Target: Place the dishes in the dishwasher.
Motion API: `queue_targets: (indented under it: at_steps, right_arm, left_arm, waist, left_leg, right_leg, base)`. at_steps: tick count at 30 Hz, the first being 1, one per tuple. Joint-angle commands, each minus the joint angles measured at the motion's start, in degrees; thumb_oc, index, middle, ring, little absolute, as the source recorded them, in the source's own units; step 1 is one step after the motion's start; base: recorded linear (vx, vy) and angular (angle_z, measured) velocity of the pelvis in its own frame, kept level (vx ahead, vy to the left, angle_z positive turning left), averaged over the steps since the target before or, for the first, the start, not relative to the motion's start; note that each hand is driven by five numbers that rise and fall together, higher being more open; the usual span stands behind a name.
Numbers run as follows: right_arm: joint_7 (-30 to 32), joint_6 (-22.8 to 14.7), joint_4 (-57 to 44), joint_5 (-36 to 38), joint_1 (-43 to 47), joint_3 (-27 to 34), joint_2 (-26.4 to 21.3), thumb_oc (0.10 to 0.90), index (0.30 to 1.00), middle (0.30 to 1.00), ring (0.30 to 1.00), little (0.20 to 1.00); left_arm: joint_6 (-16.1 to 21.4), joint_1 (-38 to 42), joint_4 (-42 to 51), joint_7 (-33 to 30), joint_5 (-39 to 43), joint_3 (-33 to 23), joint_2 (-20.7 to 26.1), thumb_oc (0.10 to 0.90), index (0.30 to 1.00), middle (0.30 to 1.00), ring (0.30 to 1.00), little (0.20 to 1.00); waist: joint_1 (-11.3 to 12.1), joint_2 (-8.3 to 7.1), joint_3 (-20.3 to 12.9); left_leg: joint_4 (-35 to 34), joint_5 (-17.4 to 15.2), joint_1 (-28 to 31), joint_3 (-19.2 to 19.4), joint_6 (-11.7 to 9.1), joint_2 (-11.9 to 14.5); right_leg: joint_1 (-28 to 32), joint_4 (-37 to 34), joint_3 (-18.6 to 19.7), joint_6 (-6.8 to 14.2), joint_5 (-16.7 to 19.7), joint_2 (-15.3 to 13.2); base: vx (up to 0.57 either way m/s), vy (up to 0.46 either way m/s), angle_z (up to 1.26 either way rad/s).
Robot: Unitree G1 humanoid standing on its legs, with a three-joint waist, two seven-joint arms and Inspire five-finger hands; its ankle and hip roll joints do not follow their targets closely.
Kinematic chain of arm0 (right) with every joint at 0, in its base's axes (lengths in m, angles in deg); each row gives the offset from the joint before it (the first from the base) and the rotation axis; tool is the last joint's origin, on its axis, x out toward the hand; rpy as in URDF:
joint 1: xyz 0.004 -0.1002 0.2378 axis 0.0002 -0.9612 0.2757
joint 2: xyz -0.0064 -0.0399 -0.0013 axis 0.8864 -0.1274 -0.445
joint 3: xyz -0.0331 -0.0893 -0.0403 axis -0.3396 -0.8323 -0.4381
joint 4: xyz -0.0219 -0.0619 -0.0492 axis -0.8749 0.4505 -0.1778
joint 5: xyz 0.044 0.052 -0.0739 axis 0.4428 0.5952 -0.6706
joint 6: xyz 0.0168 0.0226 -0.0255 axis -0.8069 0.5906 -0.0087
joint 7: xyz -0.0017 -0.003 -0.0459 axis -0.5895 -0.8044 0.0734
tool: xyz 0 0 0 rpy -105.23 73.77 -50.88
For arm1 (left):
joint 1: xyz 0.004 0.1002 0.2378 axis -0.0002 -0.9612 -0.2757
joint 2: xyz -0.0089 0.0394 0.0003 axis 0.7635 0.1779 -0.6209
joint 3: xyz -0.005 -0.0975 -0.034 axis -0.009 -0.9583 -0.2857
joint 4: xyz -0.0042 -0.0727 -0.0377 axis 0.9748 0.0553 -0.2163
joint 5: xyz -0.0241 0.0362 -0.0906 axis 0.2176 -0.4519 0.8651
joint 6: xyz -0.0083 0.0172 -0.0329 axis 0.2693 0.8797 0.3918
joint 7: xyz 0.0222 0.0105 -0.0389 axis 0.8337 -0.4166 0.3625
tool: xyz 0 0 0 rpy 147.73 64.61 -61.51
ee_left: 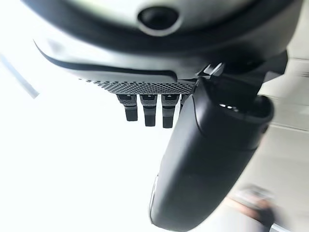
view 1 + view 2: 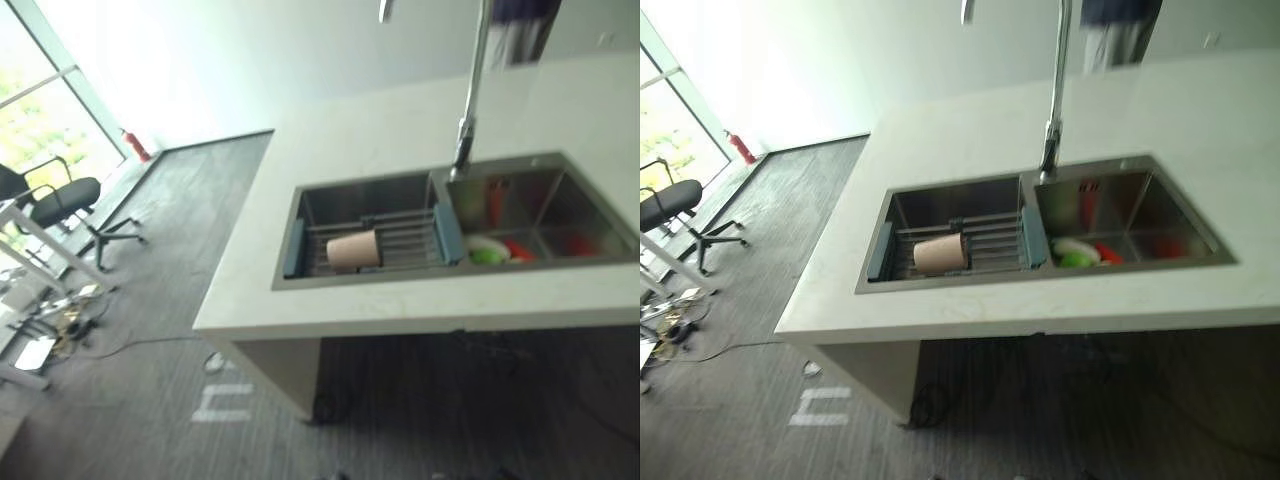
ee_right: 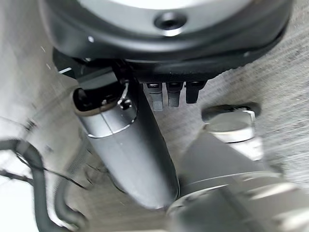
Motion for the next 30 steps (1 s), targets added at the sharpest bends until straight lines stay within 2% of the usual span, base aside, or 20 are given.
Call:
queue_targets:
  at_steps: [1, 3, 4, 6, 11, 15, 22, 30]
  right_arm:
    - [1.6, -0.2, -4.0, 3.7, 1.2, 1.0, -0.6, 0.800, 0.900, 0.900, 0.900, 0.900]
    - [1.5, 0.0, -4.7, 3.5, 1.0, 1.5, -1.0, 0.800, 0.900, 0.900, 0.900, 0.900]
    - [1.0, -0.1, -4.4, 2.7, 0.8, 2.5, -1.3, 0.800, 0.900, 0.900, 0.900, 0.900]
    - [0.5, -0.5, -4.0, 2.3, 0.3, 3.1, -1.4, 0.800, 0.900, 0.900, 0.900, 0.900]
    - [-0.1, -0.7, -4.5, 2.3, -0.7, 3.7, -1.6, 0.800, 0.900, 0.900, 0.900, 0.900]
    - [-0.1, -0.6, -6.1, 2.7, -0.9, 3.5, -1.6, 0.800, 0.900, 0.900, 0.900, 0.900]
    - [-0.1, -0.5, -9.0, 4.0, -0.3, 3.2, -2.2, 0.800, 0.900, 0.900, 0.900, 0.900]
    - [0.3, -0.2, -12.2, 5.1, 0.3, 3.0, -2.8, 0.800, 0.900, 0.900, 0.900, 0.900]
  left_arm:
    - [-4.7, 12.0, -4.7, 7.2, 9.1, 0.0, 1.1, 0.800, 0.900, 0.900, 0.900, 0.900]
    - [-7.3, 16.9, -2.1, 9.1, 10.6, 4.5, 0.0, 0.800, 0.900, 0.900, 0.900, 0.900]
    - [-8.6, 21.2, -1.0, 10.9, 10.7, 8.7, -1.0, 0.800, 0.900, 0.900, 0.900, 0.900]
    - [-10.2, 24.6, 0.1, 11.6, 11.5, 12.3, -2.2, 0.800, 0.900, 0.900, 0.900, 0.900]
    - [-14.2, 31.8, 0.9, 12.4, 15.2, 19.4, -4.7, 0.800, 0.900, 0.900, 0.900, 0.900]
    - [-16.7, 36.3, 0.4, 13.7, 13.7, 25.1, -6.4, 0.800, 0.900, 0.900, 0.900, 0.900]
    - [-19.7, 39.7, -1.2, 14.9, 9.4, 31.6, -8.3, 0.800, 0.900, 0.900, 0.900, 0.900]
    - [-23.1, 39.4, -1.8, 18.2, 7.9, 33.9, -10.2, 0.800, 0.900, 0.900, 0.900, 0.900]
  waist:
    - [-3.1, 0.76, 3.0]
    - [-4.2, 0.83, 3.6]
    - [-5.0, 0.86, 3.9]
    - [-6.1, 0.82, 4.4]
    - [-8.1, 0.82, 5.4]
    - [-9.5, 0.77, 7.0]
    - [-10.8, 1.05, 9.5]
    - [-11.1, 1.75, 11.6]
  left_leg:
    - [4.6, -7.9, 0.2, -2.3, 1.9, -0.9]
    - [4.6, -7.8, -0.2, -1.7, 1.9, -0.9]
    - [4.6, -7.4, -0.7, -1.1, 1.9, -1.0]
    - [4.6, -7.4, -0.8, -0.6, 2.0, -1.0]
    - [4.6, -7.3, -0.8, 0.7, 2.1, -1.0]
    - [4.6, -7.1, -1.5, 1.6, 2.3, -1.3]
    - [4.6, -6.7, -3.2, 2.2, 2.3, -1.9]
    - [4.6, -6.2, -4.7, 2.8, 2.4, -2.6]
  right_leg:
    - [3.0, -7.0, 0.5, 6.0, 2.5, -1.1]
    - [2.0, -7.0, 1.5, 6.3, 3.0, -0.9]
    - [0.8, -7.0, 2.7, 6.5, 3.7, -0.6]
    - [0.2, -7.0, 3.7, 6.7, 4.1, -0.4]
    - [-1.1, -7.0, 5.6, 6.9, 5.0, 0.0]
    - [-2.6, -7.0, 7.0, 7.1, 5.8, 0.1]
    - [-4.8, -7.0, 8.5, 7.3, 6.7, 0.1]
    - [-6.3, -7.0, 8.5, 7.6, 7.5, -0.7]
  base:
    - [0.05, -0.070, -0.28]
    - [-0.01, -0.038, -0.42]
    - [0.01, -0.028, -0.55]
    - [0.02, -0.032, -0.51]
    - [0.02, -0.022, -0.21]
    - [-0.03, -0.022, -0.14]
    - [-0.07, 0.002, -0.15]
    - [-0.06, 0.017, -0.04]
